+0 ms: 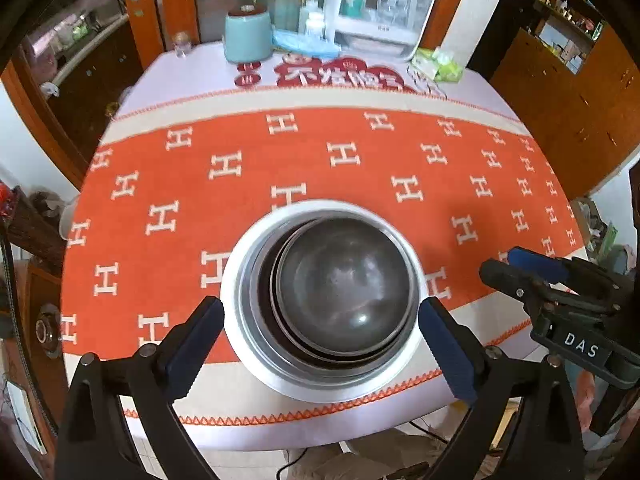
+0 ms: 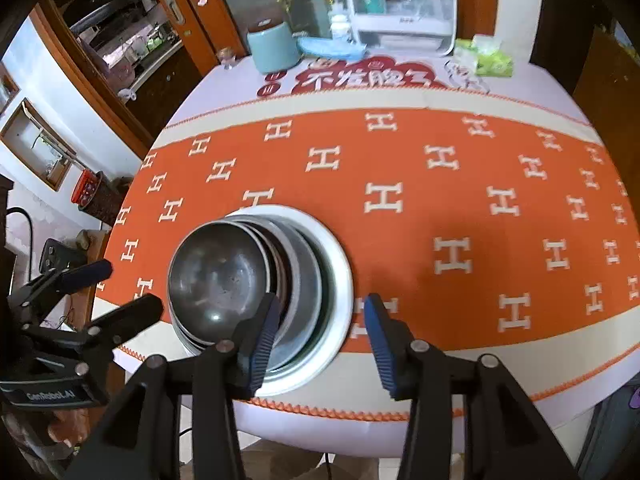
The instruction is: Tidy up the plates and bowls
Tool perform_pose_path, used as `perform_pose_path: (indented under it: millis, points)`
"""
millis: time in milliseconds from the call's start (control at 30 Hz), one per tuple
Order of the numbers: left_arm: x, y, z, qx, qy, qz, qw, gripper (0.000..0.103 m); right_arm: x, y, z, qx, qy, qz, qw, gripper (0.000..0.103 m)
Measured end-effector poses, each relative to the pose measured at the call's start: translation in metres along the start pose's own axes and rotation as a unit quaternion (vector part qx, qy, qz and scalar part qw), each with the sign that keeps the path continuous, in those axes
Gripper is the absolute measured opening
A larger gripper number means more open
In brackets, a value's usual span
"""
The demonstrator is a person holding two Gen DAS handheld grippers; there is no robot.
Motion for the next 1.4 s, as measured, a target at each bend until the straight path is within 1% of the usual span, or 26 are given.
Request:
perform_pose_path:
  millis: [33,67,100,267,433,633,933,1067,1400]
  points:
    - [0.002,0.0,-0.008,0.008,-0.005,-0.001,1.0,0.101,0.0,0.001,-0.005,0.007,0.0,0.0,1.0,0.056]
    - [0.006,0.0,-0.017,0.017,-0.01,-0.001,0.9998,0.102,0.0,0.001,-0.014,0.017,0.0,0.002,1.0,0.062]
    - [0.008,0.0,-0.022,0.022,-0.011,-0.002,0.9997,0.102,0.0,0.002,-0.023,0.029,-0.002,0.003,1.0,0.065]
    - [0.024,0.002,-0.057,0.05,-0.013,-0.003,0.9987,0.102,-0.004,0.003,-0.06,0.071,-0.001,-0.003,0.997,0.066]
    - [0.039,0.006,-0.085,0.079,-0.025,0.0,0.9966,0.102,-0.008,0.005,-0.083,0.095,0.008,-0.011,0.995,0.07]
    - [0.046,0.012,-0.104,0.095,-0.033,-0.021,0.9947,0.102,-0.005,0.011,-0.104,0.117,0.021,-0.003,0.993,0.071]
    - [0.049,0.022,-0.122,0.118,-0.055,-0.045,0.9905,0.102,-0.014,0.023,-0.12,0.143,0.049,-0.019,0.988,0.072]
    - [0.05,0.021,-0.127,0.129,-0.067,-0.053,0.988,0.102,-0.019,0.027,-0.123,0.147,0.067,-0.028,0.986,0.072]
    - [0.052,0.022,-0.135,0.143,-0.078,-0.059,0.9849,0.102,-0.02,0.026,-0.128,0.16,0.075,-0.03,0.984,0.072]
Point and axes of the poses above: each gripper's, at about its wrist camera, not at the fingertips, and z roughly the way its jaws point, x to its right, y to its underside, the point moved 1 cm from there along z, roughly the way its jaws point, and after that the axes turned 15 degrees about -y, right-handed, at the moved point
